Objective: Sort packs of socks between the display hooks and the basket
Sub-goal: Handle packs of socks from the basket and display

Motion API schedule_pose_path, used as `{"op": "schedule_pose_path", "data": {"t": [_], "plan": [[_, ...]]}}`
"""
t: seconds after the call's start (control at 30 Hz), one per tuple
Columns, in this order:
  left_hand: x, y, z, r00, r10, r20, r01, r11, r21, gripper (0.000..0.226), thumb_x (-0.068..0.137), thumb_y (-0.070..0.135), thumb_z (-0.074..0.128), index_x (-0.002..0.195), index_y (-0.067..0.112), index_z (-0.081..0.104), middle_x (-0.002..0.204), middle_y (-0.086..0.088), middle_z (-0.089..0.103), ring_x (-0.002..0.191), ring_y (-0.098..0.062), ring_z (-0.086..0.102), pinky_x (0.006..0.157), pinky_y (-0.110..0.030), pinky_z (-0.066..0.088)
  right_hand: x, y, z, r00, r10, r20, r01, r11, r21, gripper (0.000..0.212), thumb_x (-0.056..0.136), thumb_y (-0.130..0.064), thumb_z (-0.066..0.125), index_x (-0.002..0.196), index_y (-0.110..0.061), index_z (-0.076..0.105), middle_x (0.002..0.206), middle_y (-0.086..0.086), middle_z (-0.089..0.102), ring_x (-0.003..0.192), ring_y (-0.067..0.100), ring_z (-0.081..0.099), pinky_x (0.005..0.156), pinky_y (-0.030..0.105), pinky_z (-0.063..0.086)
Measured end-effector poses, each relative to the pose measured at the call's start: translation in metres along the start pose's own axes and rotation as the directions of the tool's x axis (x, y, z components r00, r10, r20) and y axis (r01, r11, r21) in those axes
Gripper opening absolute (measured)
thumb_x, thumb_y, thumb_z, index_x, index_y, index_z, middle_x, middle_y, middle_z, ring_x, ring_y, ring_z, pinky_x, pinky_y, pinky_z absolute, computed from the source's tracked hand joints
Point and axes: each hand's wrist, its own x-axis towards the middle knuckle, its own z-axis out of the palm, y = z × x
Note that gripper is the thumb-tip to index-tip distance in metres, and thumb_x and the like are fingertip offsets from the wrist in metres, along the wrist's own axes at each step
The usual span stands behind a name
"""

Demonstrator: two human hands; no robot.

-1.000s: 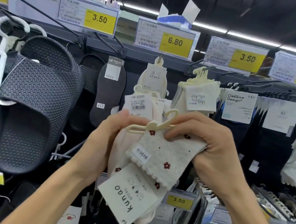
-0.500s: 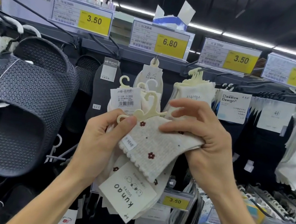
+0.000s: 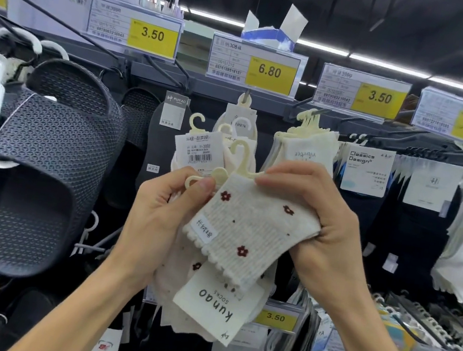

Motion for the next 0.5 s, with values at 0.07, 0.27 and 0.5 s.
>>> {"op": "schedule_pose_path", "data": {"t": [0.07, 0.27, 0.5], "plan": [[0.0007, 0.0018, 0.0, 1.0, -0.016, 0.022, 0.016, 1.0, -0.012, 0.026, 0.088, 0.035, 0.062, 0.066, 0.024, 0.068, 0.067, 0.009, 0.067, 0.061, -0.004, 0.061, 0.057, -0.014, 0.048, 0.0024, 0.0003, -0.0003, 1.0, 0.01, 0.003, -0.01, 1.0, 0.018, 0.027, 0.08, -0.007, 0.077, 0.102, -0.022, 0.073, 0.117, 0.003, 0.058, 0.107, 0.018, 0.062, 0.091, 0.02, 0.047], [0.0013, 0.0043, 0.0002, 0.988, -0.069, 0.139, 0.059, 0.995, 0.079, 0.029, 0.091, 0.04, 0.057, 0.073, 0.022, 0.071, 0.071, 0.008, 0.068, 0.065, -0.004, 0.061, 0.059, -0.014, 0.048, 0.0082, 0.002, 0.0048, 0.993, 0.066, 0.094, -0.074, 0.994, 0.083, 0.015, 0.078, -0.013, 0.079, 0.09, -0.022, 0.08, 0.126, -0.002, 0.056, 0.098, 0.01, 0.059, 0.087, 0.016, 0.046], [0.0017, -0.0002, 0.0043, 0.983, -0.076, 0.167, 0.021, 0.952, 0.306, 0.049, 0.095, 0.06, 0.038, 0.101, 0.022, 0.069, 0.101, -0.013, 0.07, 0.096, -0.035, 0.065, 0.087, -0.061, 0.05, 0.011, 0.0034, 0.0091, 0.998, 0.05, -0.029, -0.044, 0.982, 0.185, 0.027, 0.074, -0.007, 0.079, 0.098, -0.017, 0.075, 0.11, 0.0, 0.063, 0.087, 0.015, 0.062, 0.079, 0.023, 0.051]]}}
